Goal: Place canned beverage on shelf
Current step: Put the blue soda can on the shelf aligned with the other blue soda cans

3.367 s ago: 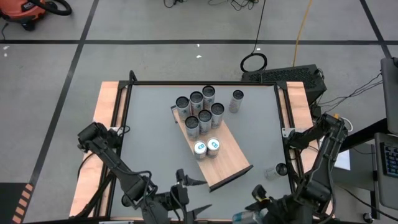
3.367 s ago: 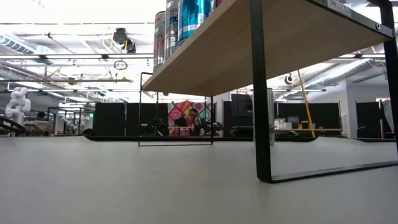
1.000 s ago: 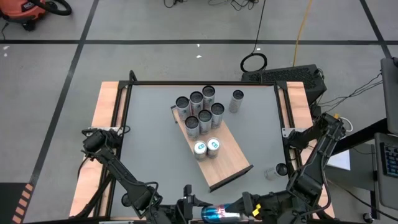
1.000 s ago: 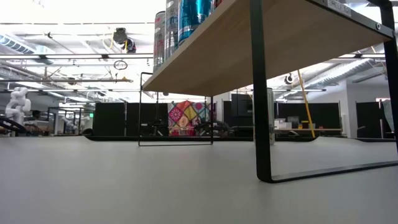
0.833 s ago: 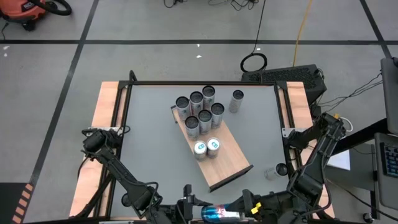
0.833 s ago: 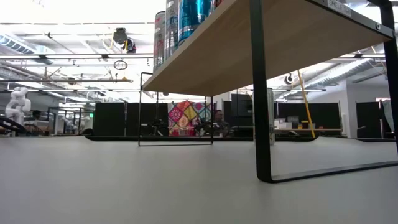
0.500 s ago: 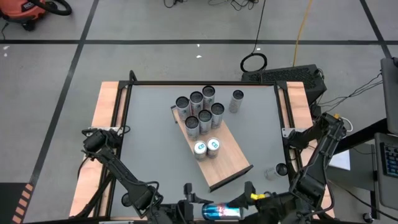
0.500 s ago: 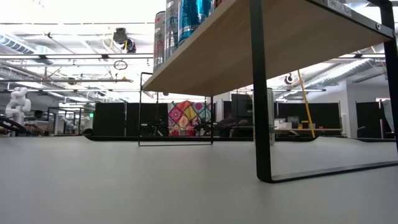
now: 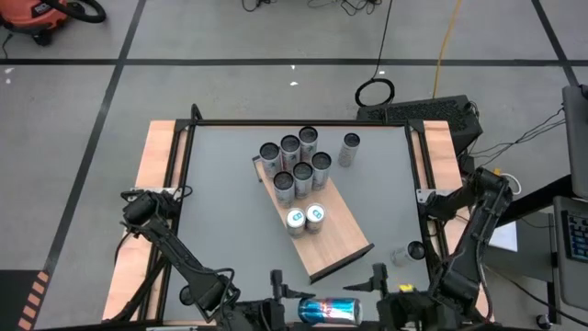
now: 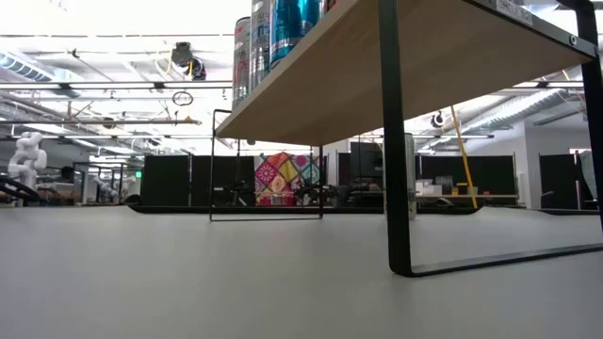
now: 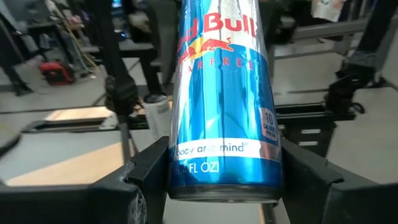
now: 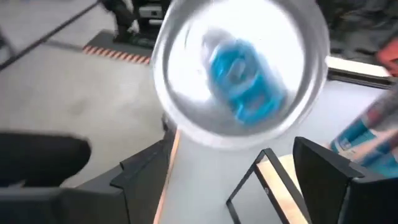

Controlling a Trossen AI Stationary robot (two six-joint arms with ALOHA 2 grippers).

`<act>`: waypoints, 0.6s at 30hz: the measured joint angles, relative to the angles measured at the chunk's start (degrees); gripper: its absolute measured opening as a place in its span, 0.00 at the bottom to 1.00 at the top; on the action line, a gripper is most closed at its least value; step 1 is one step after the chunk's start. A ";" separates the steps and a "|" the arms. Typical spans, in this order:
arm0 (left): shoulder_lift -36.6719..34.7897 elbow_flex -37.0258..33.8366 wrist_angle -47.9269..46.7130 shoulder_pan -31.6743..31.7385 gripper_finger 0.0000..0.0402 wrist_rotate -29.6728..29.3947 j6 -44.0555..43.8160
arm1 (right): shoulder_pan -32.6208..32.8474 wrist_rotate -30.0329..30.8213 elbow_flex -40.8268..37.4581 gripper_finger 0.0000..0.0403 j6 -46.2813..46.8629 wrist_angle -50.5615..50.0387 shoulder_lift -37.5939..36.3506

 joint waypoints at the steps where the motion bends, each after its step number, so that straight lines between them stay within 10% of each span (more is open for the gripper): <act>1: 0.00 0.00 0.04 0.00 0.57 -0.63 0.42 | 0.53 2.10 -1.40 0.69 0.83 1.79 0.00; 18: -0.07 0.00 7.87 -0.44 0.57 -10.19 14.30 | 1.51 13.47 -8.77 0.68 -8.30 16.99 -1.94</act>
